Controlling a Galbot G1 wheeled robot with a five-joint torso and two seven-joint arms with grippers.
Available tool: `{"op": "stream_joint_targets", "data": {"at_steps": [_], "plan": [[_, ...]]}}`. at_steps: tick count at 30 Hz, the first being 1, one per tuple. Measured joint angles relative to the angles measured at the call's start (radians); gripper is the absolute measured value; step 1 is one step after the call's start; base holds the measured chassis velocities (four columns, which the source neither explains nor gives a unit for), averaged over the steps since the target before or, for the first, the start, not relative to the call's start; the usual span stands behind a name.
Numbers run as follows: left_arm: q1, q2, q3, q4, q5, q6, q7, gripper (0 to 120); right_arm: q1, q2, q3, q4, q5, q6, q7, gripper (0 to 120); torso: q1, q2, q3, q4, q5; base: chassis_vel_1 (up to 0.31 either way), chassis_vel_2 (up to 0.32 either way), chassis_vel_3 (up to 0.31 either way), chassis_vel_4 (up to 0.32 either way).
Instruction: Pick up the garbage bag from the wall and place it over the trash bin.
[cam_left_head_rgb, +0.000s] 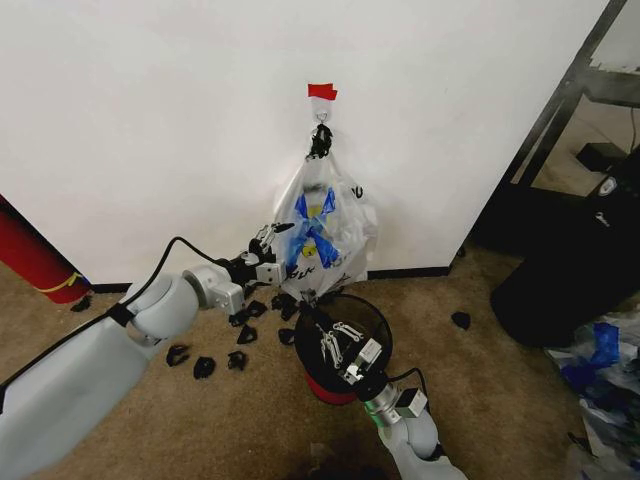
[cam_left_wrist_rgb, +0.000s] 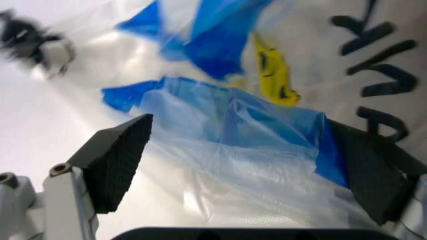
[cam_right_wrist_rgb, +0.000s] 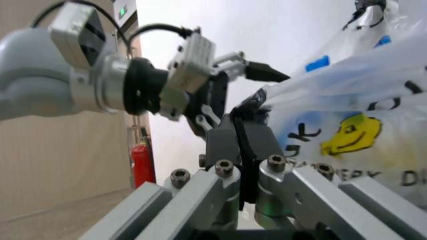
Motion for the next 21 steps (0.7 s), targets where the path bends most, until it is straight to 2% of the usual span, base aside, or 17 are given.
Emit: {"op": "stream_joint_targets", "data": {"at_steps": [5,12,21], "plan": [[0.065,0.005,-0.040,-0.060,-0.010,0.080,-0.080,95,-0.003,-0.003,-0.002,-0.002,0.001,0.003,0.001,0,0.000,0.000,0.000,0.0000,0.0001,0.000,0.000,0.000,0.000],[0.102,-0.006,-0.049,-0.074,-0.060,0.123,-0.191,95,-0.010,-0.008,-0.003,0.000,0.003,0.007,0.003,0,0.000,0.000,0.000,-0.0001,0.0000,0.000,0.000,0.000,0.000],[0.158,-0.027,-0.046,-0.100,-0.263,0.171,-0.357,98,-0.016,-0.016,-0.002,0.000,0.004,0.015,0.007,0,0.000,0.000,0.000,-0.0001,0.0000,0.000,0.000,0.000,0.000]]}}
